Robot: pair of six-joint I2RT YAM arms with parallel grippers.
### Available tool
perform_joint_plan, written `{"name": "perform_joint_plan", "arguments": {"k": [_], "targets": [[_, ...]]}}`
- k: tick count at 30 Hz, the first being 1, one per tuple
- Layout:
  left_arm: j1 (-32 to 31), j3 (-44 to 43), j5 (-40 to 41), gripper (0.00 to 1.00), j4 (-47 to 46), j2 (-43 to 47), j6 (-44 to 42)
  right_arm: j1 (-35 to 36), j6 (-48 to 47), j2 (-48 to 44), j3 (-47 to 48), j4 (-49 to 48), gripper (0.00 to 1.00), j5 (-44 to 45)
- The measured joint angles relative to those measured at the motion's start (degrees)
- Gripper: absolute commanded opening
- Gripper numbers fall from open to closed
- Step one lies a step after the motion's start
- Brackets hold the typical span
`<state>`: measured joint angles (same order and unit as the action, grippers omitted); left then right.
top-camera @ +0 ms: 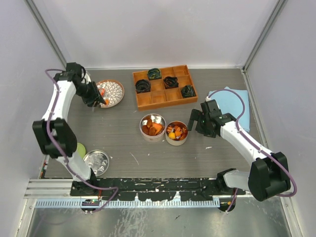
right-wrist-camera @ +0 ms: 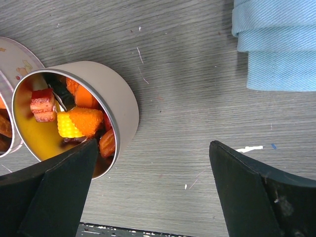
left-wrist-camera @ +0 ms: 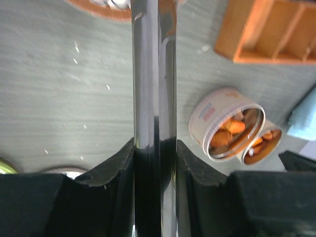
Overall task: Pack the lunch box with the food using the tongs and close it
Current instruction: Adjust the clamp at the center of the board.
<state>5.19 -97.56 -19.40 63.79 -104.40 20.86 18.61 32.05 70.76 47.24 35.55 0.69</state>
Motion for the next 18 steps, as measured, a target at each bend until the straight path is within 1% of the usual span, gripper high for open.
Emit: {"name": "perform_joint_plan", "arguments": {"k": [3,4,7,9,12,14,16,18], "targets": [[-2.1,10.1,-0.7,0.32,-4.1,10.7,2.4,0.0,0.0,0.0,0.0,0.0,1.00,-0.2],[-3.7,14.9,-0.8,0.32,-6.0,14.8,3.7,0.0,0.0,0.0,0.0,0.0,1.00,-0.3],[-9.2,27.7,-1.0,0.32,-10.4,22.7,7.5,0.0,0.0,0.0,0.0,0.0,1.00,-0.6],[-13.2,36.5,-1.6,0.33,-13.0,26.1,10.7,0.0,0.0,0.0,0.0,0.0,1.00,-0.9],[-17.6,46.4,-1.5,0.37,-17.2,28.5,15.3,0.0,0.0,0.0,0.0,0.0,1.00,-1.2],[-19.9,50.2,-1.1,0.38,-19.1,30.5,17.8,0.0,0.1,-0.3,0.0,0.0,1.00,-1.4],[-21.8,52.1,-0.4,0.43,-20.4,32.0,19.7,0.0,0.2,-1.0,-0.2,-0.1,1.00,-1.6],[-23.8,52.8,1.1,0.44,-21.6,32.7,21.1,0.0,0.3,-1.4,-0.4,-0.1,1.00,-1.9]]}}
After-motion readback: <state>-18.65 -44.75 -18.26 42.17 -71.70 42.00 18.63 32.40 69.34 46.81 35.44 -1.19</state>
